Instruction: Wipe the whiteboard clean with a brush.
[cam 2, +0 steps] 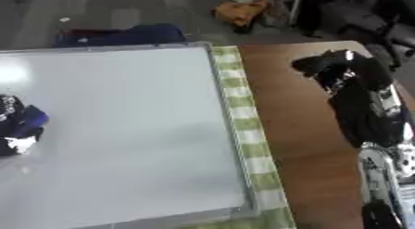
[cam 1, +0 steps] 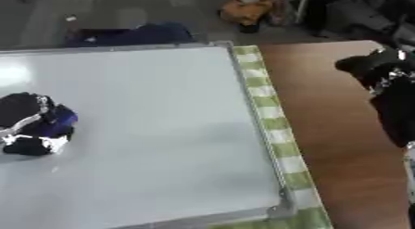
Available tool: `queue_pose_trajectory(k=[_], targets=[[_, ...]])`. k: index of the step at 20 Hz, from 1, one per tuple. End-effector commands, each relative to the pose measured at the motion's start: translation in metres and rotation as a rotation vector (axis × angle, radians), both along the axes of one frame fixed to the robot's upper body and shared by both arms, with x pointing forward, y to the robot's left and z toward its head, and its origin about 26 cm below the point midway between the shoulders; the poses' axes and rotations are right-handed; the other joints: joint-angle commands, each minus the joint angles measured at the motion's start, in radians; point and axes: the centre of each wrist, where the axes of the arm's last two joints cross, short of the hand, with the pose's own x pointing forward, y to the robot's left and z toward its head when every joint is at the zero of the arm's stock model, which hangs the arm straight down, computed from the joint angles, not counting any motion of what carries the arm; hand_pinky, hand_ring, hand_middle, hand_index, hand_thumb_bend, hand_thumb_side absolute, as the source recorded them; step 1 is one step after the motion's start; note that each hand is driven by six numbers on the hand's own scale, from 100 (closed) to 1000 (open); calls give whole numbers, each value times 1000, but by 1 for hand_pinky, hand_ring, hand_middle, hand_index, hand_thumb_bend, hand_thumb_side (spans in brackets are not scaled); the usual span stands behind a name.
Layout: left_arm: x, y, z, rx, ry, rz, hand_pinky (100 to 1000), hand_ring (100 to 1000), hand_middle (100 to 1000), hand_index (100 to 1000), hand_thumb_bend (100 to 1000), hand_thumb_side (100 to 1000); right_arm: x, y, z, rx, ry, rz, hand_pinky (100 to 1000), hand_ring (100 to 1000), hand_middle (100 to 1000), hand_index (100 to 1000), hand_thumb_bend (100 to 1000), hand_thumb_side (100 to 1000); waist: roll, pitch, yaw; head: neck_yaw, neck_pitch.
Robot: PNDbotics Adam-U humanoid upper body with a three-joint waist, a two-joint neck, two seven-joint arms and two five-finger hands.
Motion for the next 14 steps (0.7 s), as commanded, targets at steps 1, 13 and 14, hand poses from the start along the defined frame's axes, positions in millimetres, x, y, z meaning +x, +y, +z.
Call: queue_pose_trajectory(k=[1, 13, 14], targets=[[-2, -11, 1, 31, 11, -77, 435, 328, 181, 142, 100, 607, -3, -1, 9, -10, -27, -1, 839, 727, 514, 635, 449, 765, -2, -22, -1, -2, -6], [-13, -25, 4, 87, 104, -265, 418, 315, 169, 144, 100, 602, -3, -1, 10, 0, -32, -3, 839, 729, 517, 638, 438, 773, 0, -28, -3, -6, -6], [-15, -26, 6, 90, 106, -279, 418, 315, 169, 144, 100, 602, -3, -1, 10, 1, -33, -3, 839, 729, 517, 638, 438, 774, 0, -28, -3, -6, -5]])
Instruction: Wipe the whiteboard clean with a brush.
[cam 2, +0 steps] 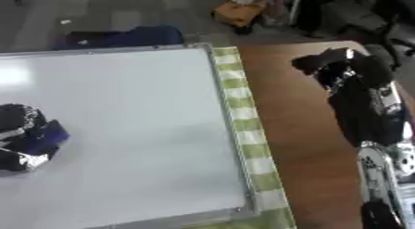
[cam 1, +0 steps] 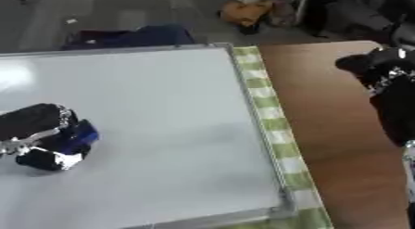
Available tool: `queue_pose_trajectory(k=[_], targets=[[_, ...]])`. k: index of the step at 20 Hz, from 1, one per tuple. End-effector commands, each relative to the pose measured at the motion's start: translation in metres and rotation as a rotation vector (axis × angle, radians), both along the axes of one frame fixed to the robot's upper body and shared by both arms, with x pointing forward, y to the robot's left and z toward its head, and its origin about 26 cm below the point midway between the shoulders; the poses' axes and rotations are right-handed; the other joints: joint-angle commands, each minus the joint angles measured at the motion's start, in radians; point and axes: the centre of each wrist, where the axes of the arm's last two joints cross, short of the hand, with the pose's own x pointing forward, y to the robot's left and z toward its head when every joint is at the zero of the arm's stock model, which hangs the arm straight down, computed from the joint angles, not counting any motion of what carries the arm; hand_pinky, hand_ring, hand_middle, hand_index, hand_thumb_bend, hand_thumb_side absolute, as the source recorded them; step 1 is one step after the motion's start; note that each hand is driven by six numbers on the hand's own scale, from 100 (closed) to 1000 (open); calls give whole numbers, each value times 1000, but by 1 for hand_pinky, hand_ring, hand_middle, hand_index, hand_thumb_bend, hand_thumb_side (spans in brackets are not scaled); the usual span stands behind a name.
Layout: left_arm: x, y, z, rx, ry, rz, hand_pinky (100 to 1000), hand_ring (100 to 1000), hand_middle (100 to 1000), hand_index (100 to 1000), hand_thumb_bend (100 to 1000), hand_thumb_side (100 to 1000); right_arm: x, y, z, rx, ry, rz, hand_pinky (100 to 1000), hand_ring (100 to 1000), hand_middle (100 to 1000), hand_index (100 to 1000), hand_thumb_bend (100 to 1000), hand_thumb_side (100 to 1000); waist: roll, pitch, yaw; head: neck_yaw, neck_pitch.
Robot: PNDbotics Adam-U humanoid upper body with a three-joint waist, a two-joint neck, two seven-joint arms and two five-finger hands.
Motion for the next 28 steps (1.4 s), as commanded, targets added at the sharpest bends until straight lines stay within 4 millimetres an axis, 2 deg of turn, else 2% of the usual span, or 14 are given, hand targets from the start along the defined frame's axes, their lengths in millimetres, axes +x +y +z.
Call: queue_pose_trajectory(k=[1, 11, 17, 28], targets=[[-5, -1, 12, 69, 7, -68, 418, 315, 169, 144, 100, 602, -3, -1, 9, -11, -30, -1, 839, 729, 517, 638, 438, 774, -2, -25, -2, -4, -6], [-21, 3, 20, 115, 21, -142, 424, 321, 175, 144, 100, 602, -3, -1, 10, -4, -33, -1, 838, 730, 519, 639, 432, 789, -6, -31, -1, -5, -3], [-24, 5, 22, 122, 29, -148, 425, 321, 175, 144, 100, 601, -3, -1, 10, -2, -34, -2, 838, 730, 519, 639, 435, 791, -8, -31, -1, -5, -4], [-44, -18, 24, 194, 32, -272, 422, 322, 174, 143, 101, 592, -3, -1, 10, 2, -39, 1, 838, 730, 519, 638, 433, 788, -14, -25, -3, -5, -10]])
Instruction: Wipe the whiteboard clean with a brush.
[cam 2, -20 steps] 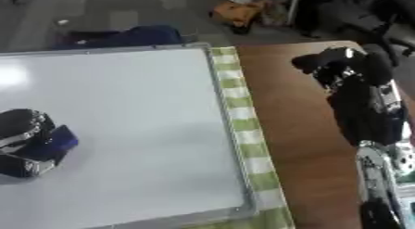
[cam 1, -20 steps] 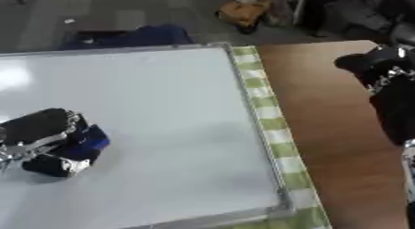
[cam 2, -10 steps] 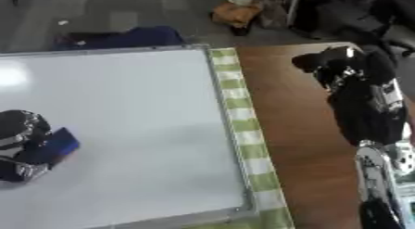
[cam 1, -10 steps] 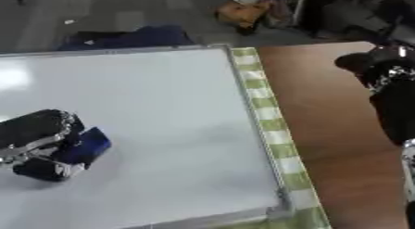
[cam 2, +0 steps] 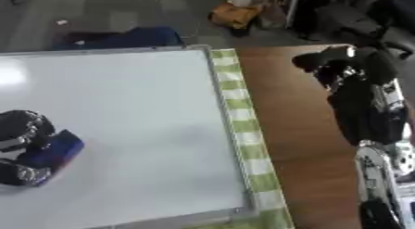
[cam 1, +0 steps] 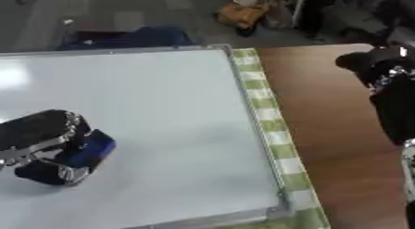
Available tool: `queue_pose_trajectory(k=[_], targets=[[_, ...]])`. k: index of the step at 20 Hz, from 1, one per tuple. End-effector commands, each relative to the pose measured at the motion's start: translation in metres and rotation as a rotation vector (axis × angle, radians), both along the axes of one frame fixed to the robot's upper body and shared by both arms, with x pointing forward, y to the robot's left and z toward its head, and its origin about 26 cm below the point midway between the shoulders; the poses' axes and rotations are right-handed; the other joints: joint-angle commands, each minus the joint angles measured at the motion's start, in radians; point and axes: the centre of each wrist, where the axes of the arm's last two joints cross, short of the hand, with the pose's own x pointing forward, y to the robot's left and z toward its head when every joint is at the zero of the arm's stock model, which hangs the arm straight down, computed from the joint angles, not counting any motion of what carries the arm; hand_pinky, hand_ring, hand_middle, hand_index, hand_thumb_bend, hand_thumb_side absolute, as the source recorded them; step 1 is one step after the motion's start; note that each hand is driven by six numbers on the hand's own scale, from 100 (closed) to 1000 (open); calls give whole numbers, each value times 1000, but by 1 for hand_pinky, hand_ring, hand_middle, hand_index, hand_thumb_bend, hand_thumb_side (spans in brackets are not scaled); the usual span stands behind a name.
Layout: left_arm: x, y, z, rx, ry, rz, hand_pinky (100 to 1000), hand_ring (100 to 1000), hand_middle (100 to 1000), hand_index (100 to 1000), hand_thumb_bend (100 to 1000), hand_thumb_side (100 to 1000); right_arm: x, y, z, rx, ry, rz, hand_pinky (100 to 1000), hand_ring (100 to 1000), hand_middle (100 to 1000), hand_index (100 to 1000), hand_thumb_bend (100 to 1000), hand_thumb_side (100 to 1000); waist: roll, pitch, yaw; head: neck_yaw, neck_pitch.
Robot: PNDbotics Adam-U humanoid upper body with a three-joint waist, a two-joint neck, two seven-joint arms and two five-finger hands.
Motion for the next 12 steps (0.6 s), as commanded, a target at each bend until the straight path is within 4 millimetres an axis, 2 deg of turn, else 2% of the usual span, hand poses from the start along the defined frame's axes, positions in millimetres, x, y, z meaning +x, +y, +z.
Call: queue_pose_trajectory(k=[1, 7, 12], targets=[[-8, 1, 15, 227, -19, -146, 422, 322, 176, 144, 106, 594, -3, -1, 9, -17, -28, 0, 839, 730, 519, 638, 438, 791, -1, -21, -1, -2, -10], [-28, -3, 34, 171, -86, -229, 441, 333, 186, 145, 104, 610, -3, -1, 9, -11, -26, -3, 838, 730, 520, 638, 424, 788, 0, -26, 0, -9, -11], [-41, 5, 45, 153, -146, -230, 484, 360, 208, 146, 111, 625, -3, -1, 9, -7, -24, -2, 838, 730, 518, 639, 422, 790, -1, -29, 0, -13, -13]])
